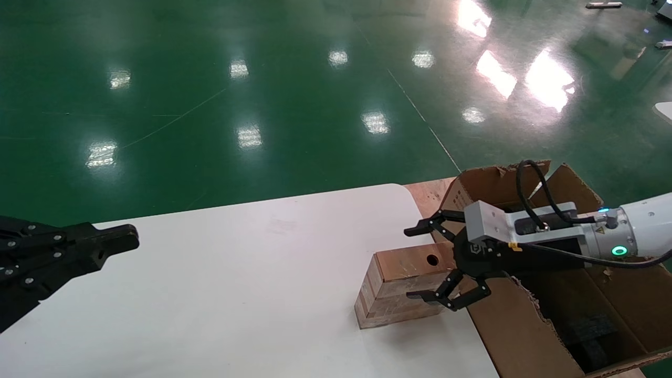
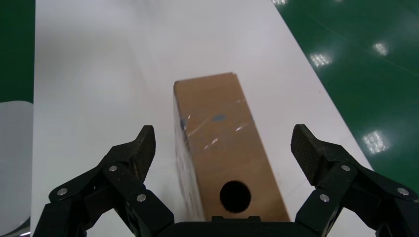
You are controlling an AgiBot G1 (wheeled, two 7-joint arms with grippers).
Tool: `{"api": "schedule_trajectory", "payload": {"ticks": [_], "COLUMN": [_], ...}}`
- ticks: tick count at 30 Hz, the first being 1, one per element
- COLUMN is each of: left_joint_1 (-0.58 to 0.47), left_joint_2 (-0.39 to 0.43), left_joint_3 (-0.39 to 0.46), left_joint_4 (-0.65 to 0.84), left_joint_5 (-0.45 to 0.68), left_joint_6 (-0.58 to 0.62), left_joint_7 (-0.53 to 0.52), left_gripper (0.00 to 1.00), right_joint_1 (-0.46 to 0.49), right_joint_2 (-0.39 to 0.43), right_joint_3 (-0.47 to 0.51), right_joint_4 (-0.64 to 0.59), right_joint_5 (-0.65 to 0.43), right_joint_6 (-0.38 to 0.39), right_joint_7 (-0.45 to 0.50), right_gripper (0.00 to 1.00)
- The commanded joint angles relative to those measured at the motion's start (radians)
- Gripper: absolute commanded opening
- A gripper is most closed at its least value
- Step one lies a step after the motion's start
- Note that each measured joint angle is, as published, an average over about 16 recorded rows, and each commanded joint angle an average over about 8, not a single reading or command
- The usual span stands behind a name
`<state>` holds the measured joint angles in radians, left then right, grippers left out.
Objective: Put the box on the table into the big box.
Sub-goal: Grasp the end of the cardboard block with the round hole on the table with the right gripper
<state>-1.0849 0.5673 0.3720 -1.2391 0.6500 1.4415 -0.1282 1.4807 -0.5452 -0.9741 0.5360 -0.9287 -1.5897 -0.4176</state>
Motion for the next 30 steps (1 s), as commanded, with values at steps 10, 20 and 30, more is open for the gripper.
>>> {"api": "schedule_trajectory", "payload": {"ticks": [10, 20, 30], "left_joint_1": [0.000, 0.000, 0.000], "left_joint_2": [0.000, 0.000, 0.000], "left_joint_3": [0.000, 0.000, 0.000], "left_joint_4": [0.000, 0.000, 0.000], "left_joint_5": [0.000, 0.000, 0.000], "left_joint_6": [0.000, 0.000, 0.000], "left_joint_7": [0.000, 0.000, 0.000], "left_gripper": [0.00, 0.59, 1.00], "right_joint_1": [0.021, 0.041, 0.046], "right_joint_2": [0.002, -0.006, -0.011], "right_joint_3": [-0.073, -0.128, -0.148], "right_joint_4": [-0.032, -0.064, -0.083], "right_joint_5": [0.030, 0.056, 0.082], "right_joint_6": [0.001, 0.002, 0.002], "right_joint_7": [-0.026, -0.045, -0.047], "right_gripper": [1.00, 1.00, 1.00]}}
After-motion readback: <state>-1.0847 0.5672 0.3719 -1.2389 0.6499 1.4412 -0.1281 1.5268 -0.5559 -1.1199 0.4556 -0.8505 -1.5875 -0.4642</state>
